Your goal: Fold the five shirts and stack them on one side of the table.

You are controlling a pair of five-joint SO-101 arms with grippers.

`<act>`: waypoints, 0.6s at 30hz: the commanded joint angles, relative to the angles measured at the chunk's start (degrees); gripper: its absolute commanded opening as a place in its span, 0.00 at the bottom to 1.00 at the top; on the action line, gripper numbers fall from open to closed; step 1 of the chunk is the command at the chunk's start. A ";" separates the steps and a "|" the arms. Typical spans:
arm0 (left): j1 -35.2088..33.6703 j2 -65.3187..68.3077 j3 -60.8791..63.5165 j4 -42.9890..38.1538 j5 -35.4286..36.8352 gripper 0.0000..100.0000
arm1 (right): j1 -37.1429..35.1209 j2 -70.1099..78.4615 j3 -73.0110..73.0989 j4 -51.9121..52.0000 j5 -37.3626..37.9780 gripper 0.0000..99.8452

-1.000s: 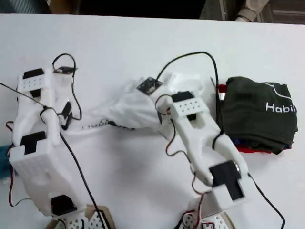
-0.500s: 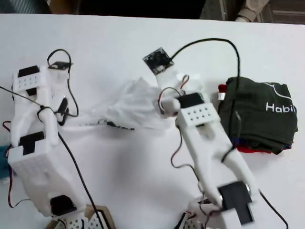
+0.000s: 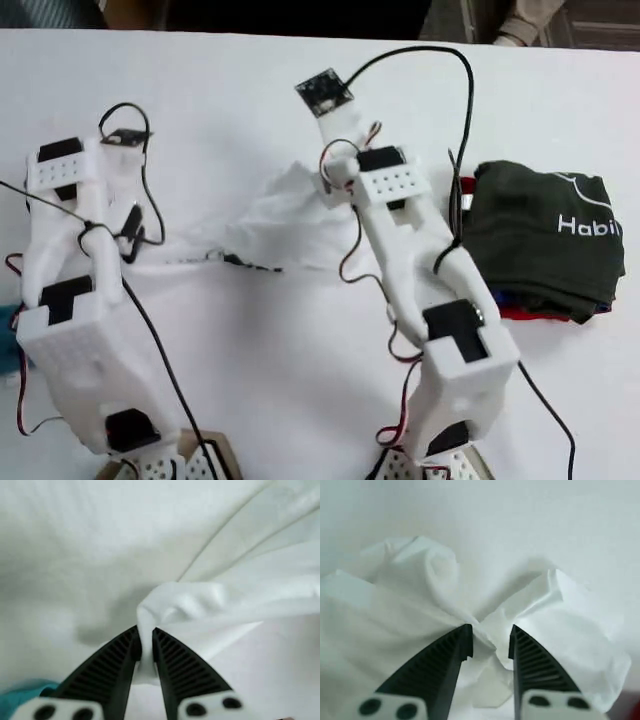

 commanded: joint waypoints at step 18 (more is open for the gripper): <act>-0.79 -0.26 -2.07 -0.09 -0.09 0.03 | 0.31 -11.21 -3.25 2.77 -0.09 0.02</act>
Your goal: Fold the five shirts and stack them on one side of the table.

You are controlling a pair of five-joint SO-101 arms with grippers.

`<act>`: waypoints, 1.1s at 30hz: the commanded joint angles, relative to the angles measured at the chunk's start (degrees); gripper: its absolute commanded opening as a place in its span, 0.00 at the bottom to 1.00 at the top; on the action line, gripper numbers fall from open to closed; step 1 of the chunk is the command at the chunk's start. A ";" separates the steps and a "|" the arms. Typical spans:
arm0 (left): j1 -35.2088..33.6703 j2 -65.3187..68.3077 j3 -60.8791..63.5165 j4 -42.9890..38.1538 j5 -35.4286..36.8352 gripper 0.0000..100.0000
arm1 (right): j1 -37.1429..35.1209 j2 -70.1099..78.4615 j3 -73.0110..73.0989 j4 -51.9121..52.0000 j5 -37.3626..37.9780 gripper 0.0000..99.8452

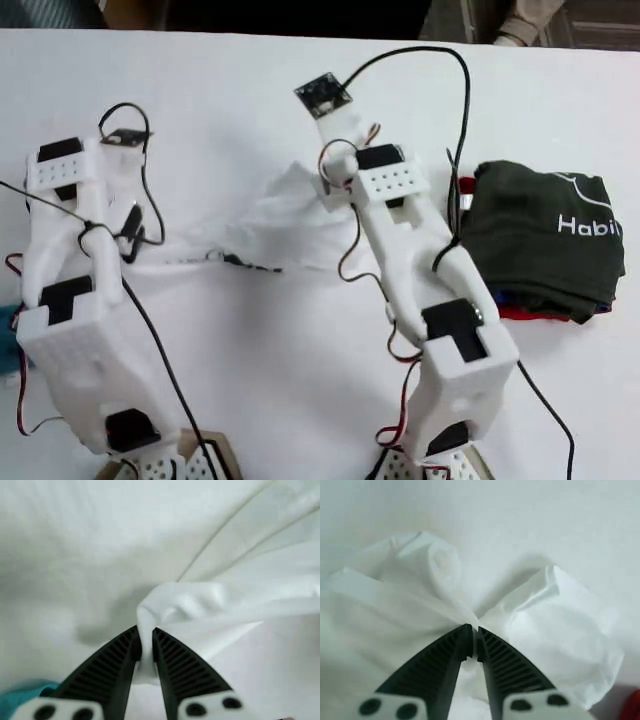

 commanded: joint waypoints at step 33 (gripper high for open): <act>2.20 -4.31 -7.96 11.25 -3.69 0.17 | 2.42 -12.09 5.54 -4.62 -1.32 0.07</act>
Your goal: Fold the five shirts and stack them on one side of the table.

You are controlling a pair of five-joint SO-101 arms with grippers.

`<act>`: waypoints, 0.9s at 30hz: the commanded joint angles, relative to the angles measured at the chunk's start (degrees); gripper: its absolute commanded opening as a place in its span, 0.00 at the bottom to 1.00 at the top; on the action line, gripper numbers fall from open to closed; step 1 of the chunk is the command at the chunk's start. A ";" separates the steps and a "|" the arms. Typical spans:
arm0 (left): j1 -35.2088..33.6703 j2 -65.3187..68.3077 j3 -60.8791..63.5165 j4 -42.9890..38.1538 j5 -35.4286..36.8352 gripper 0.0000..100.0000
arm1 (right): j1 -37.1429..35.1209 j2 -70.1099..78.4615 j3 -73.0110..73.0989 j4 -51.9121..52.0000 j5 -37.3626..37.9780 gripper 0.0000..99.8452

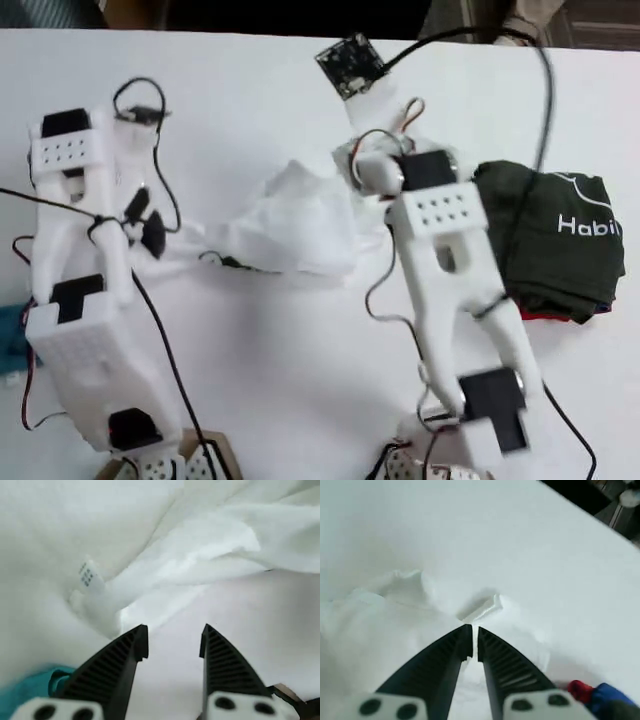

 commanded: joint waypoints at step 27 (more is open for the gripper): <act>-2.55 -3.87 7.69 -4.92 -0.53 0.16 | -3.91 30.90 -24.62 15.52 -5.36 0.14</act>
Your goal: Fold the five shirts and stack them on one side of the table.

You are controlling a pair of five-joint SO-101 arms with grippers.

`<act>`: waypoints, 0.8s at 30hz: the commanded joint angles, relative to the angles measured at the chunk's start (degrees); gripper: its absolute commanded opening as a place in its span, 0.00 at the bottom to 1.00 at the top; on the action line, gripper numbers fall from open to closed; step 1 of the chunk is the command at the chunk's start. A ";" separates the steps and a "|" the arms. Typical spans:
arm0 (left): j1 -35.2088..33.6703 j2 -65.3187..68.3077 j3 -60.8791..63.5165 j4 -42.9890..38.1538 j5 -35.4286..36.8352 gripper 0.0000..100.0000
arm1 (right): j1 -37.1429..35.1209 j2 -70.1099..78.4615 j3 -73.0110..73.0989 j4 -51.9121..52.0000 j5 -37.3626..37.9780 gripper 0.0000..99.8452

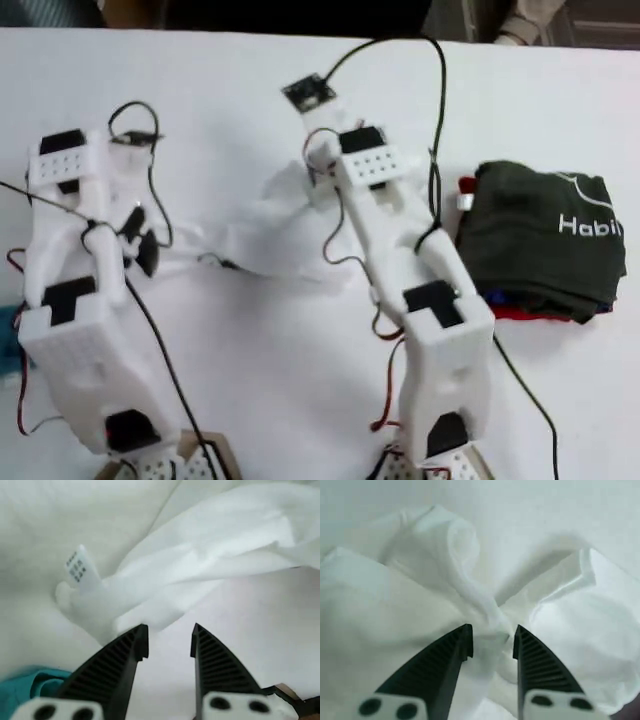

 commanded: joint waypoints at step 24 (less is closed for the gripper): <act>-0.35 -4.22 0.04 0.18 -0.53 0.16 | -1.01 -0.66 -3.08 14.37 -0.09 0.14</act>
